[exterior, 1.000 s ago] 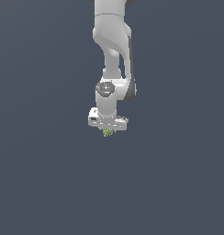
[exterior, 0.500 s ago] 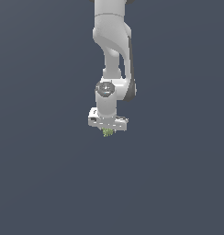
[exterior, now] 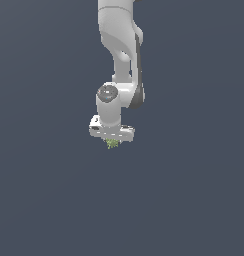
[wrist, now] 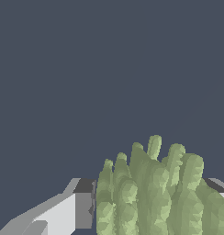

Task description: Pick up the object and move it to a goal position.

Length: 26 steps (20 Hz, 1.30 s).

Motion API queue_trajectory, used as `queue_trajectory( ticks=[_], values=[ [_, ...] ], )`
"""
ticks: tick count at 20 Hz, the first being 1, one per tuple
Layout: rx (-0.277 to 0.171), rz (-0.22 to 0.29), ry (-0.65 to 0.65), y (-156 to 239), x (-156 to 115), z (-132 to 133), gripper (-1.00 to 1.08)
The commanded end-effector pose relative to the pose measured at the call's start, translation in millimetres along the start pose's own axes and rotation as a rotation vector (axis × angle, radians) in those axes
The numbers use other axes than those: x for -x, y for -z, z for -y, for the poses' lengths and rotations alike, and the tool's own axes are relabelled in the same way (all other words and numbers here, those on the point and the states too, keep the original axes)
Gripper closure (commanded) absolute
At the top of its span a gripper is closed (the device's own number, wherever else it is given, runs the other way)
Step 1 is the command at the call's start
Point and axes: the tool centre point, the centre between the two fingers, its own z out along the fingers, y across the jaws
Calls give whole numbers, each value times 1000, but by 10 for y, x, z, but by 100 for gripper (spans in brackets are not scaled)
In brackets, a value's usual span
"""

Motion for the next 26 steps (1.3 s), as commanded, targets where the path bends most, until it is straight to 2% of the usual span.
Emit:
queue_trajectory(
  ticks=[1, 15, 20, 26],
  values=[
    [0, -1, -1, 125, -73, -126, 108],
    [0, 0, -1, 1020, -641, -1026, 108],
    [0, 0, -1, 1205, -775, -1211, 108],
    [0, 0, -1, 1309, -855, -1315, 108]
  ],
)
